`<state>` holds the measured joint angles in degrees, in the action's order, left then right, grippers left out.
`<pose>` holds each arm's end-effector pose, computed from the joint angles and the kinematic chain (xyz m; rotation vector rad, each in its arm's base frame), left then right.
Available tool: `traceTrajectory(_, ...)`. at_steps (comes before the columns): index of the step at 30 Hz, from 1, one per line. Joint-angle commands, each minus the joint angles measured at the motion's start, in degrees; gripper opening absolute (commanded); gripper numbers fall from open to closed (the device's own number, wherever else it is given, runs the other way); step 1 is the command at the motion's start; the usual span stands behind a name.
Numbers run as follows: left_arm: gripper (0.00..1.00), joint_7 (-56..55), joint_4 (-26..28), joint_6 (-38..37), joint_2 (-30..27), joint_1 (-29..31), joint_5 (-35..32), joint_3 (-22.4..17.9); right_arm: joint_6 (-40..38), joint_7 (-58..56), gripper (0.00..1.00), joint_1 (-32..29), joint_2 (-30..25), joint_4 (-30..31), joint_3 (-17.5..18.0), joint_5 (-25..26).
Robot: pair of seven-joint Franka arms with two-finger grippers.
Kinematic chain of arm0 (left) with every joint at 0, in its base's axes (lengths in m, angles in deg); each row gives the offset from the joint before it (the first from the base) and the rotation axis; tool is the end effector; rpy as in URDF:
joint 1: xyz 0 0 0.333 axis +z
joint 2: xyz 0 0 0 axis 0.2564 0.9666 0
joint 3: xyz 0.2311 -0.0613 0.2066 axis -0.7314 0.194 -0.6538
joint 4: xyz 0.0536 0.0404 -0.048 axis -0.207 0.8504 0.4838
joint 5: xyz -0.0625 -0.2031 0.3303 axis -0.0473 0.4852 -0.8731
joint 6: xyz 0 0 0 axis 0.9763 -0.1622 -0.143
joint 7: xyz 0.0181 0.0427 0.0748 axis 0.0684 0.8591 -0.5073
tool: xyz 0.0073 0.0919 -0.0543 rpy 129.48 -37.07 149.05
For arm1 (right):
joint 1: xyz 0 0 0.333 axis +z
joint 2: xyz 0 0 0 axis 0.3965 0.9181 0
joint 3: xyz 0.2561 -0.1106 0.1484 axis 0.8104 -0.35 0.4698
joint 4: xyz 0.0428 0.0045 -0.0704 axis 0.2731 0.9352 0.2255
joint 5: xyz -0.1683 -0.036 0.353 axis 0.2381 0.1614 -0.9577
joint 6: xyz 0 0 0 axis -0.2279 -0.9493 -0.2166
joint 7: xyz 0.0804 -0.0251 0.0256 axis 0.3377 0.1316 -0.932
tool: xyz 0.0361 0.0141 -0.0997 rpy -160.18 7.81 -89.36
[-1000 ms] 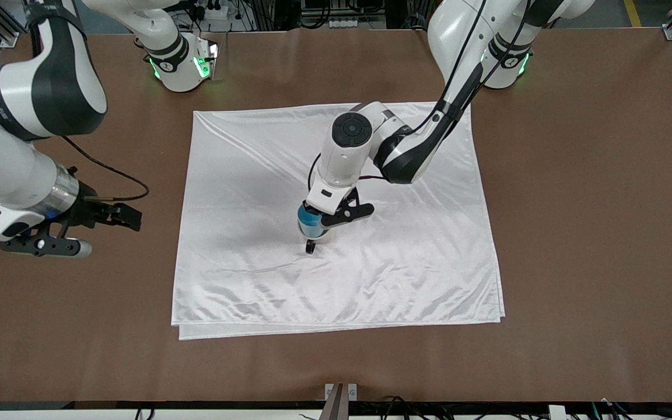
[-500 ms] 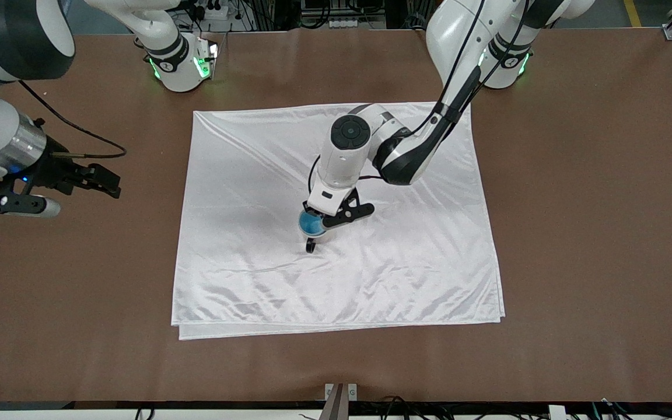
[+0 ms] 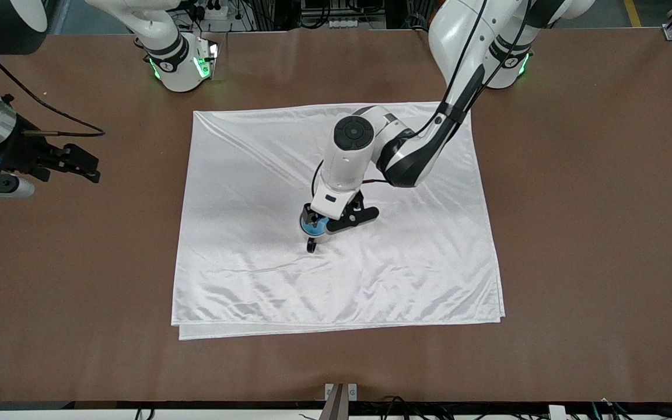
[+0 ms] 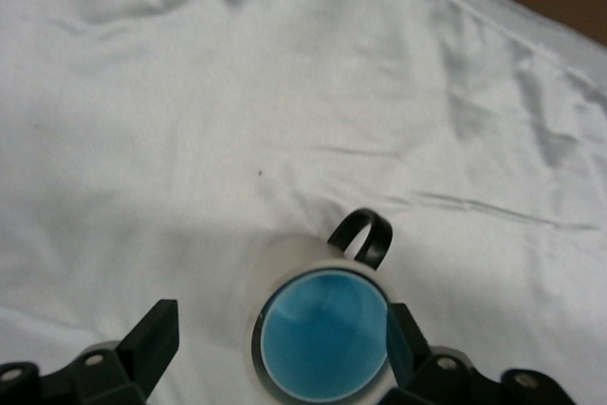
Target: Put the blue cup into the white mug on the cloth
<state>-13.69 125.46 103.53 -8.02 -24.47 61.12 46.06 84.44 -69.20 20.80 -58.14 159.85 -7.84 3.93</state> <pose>0.5401 -0.5239 0.3086 2.8748 0.5685 0.1886 0.5740 0.0397 0.6033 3.1265 -0.0462 -0.0349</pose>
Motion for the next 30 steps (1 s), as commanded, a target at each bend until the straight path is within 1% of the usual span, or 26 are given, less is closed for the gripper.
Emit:
traceTrajectory(1,1.0,-1.4,0.6,-0.6,-4.4,-0.1,-1.9,-3.0,-4.0,-2.9,1.0,-1.4,-3.0,0.4,-1.0,-0.2)
traceTrajectory(6,1.0,-1.4,0.8,-1.3,-7.7,-0.1,-2.6,-6.0,-5.4,-3.0,1.0,-1.4,-3.3,-0.7,-2.1,-0.2)
traceTrajectory(8,1.0,-1.2,0.7,-3.2,-9.0,-0.1,-2.9,-6.4,-5.4,-3.0,1.0,-1.4,-3.4,-0.7,-2.3,-0.2)
traceTrajectory(15,1.0,1.7,0.6,-8.1,-13.5,2.1,-3.0,-6.4,-5.4,-3.0,1.0,-0.9,-3.4,-0.8,-2.6,-0.2)
traceTrajectory(18,1.0,3.5,0.7,-10.0,-15.0,3.5,-3.0,-6.4,-5.0,-3.0,1.0,-0.3,-3.4,-0.8,-2.2,-0.2)
traceTrajectory(24,1.0,10.8,0.7,-15.2,-17.5,6.4,-2.7,-6.3,-4.8,-3.0,1.0,-0.3,-3.4,-0.8,-0.5,-0.1)
traceTrajectory(30,1.0,17.2,0.7,-20.4,-20.1,10.4,-2.7,-6.1,-5.3,-3.1,1.0,-0.4,-3.5,-1.4,-0.2,0.0)
